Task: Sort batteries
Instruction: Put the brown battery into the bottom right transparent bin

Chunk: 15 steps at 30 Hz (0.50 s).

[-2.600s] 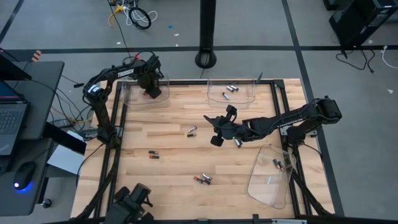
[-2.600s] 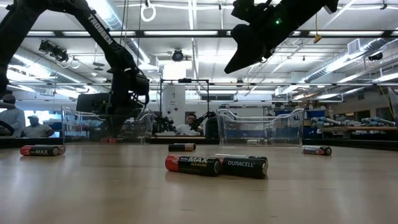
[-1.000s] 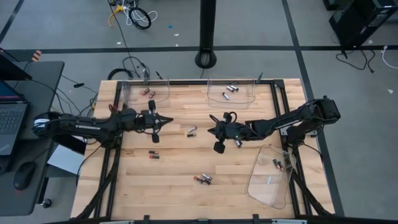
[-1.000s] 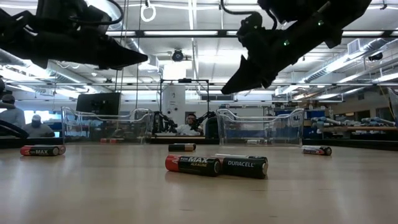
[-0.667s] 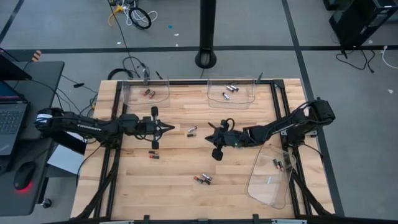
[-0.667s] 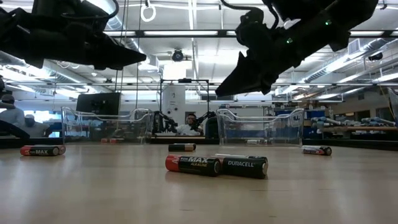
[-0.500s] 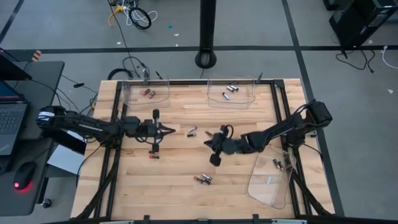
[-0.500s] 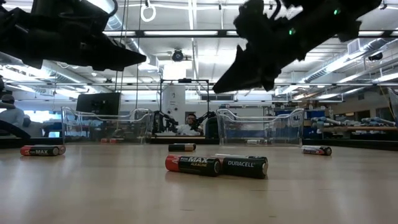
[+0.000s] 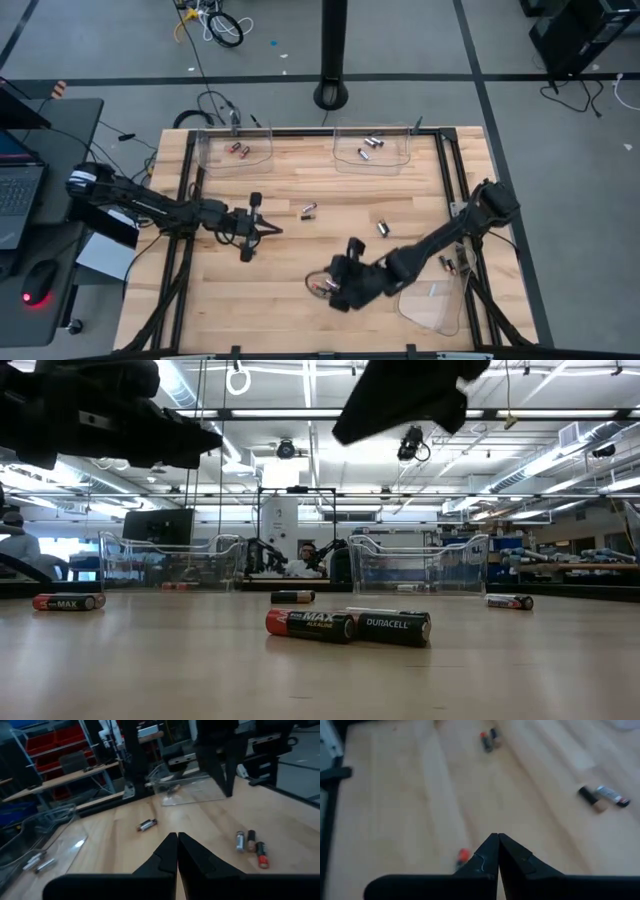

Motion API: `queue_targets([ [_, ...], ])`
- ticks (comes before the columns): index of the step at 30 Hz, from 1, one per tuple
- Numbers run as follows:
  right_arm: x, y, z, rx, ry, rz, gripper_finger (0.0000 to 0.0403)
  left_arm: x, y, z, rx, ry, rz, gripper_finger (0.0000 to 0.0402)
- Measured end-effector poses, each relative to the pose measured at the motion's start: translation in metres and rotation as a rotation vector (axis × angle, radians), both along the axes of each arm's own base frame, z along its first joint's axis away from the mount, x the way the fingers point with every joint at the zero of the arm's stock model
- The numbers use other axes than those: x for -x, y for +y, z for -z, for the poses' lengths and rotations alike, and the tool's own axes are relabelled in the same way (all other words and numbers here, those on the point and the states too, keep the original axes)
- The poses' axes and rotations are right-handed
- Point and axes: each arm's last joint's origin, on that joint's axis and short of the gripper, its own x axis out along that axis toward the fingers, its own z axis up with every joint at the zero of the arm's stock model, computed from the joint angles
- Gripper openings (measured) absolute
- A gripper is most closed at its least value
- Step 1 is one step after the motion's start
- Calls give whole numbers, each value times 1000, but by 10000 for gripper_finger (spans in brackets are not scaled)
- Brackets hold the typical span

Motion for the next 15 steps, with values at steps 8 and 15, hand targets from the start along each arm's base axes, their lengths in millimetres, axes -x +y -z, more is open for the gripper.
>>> queue_targets([
  [8, 12, 47, -24, -130, 75, 19, 37, 1, -7, 0, 0, 4, 2, 19],
  [15, 23, 64, -15, -205, 98, 74, 82, 2, -12, 2, -4, 23, 27, 19],
])
